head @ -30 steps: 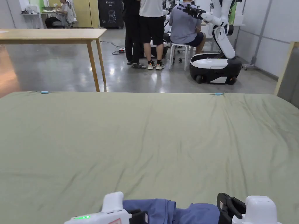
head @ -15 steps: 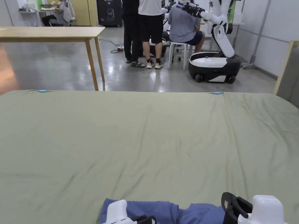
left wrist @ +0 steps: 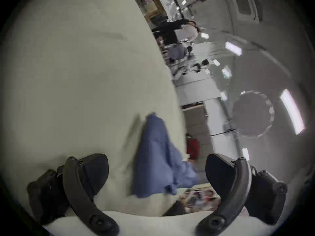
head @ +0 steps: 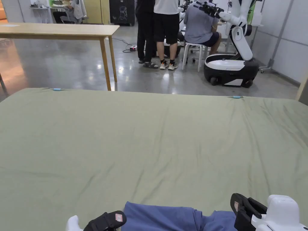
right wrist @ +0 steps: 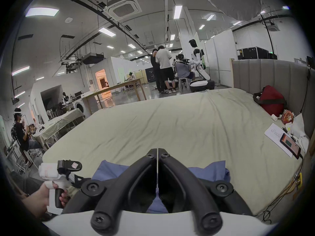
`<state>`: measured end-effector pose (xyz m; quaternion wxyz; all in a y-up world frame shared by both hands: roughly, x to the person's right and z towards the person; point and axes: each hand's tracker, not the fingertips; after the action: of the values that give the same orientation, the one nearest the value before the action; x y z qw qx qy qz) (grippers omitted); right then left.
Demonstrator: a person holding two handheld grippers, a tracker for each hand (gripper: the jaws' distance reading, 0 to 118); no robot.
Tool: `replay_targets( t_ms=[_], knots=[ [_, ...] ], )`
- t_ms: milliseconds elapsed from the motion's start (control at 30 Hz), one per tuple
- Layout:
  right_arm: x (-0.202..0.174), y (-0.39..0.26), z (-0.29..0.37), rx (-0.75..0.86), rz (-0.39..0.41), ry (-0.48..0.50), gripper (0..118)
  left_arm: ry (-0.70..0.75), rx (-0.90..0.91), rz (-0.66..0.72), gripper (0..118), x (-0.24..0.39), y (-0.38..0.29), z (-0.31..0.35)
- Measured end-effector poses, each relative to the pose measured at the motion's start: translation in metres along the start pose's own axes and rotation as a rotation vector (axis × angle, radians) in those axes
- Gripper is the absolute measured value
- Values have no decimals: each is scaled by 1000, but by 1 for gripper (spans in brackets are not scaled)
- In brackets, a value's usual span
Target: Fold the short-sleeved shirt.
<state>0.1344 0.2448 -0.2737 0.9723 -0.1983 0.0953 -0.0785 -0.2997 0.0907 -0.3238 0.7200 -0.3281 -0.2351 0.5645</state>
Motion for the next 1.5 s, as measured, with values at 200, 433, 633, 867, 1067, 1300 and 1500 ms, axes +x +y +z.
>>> replay_targets(
  t_ms=[200, 433, 633, 867, 1067, 1300, 1500],
  knots=[
    [1, 4, 8, 7, 5, -25, 2, 127, -76, 14, 13, 6, -21, -59],
    [8, 4, 12, 3, 12, -54, 2, 217, 31, -96, 11, 21, -24, -40],
    [5, 3, 9, 3, 21, -42, 2, 336, 184, -187, 11, 37, 17, 28],
    [0, -1, 5, 6, 47, -30, 2, 509, 197, -564, 11, 114, -4, 17],
    [9, 0, 17, 23, 60, -42, 2, 685, 91, -1055, 12, 178, -106, -108],
    [29, -4, 33, 42, 56, -75, 2, 807, -140, -1307, 36, 131, -183, -196],
    [38, -3, 33, 44, 32, -71, 2, 541, -100, -1074, 94, 175, -147, -138]
  ],
)
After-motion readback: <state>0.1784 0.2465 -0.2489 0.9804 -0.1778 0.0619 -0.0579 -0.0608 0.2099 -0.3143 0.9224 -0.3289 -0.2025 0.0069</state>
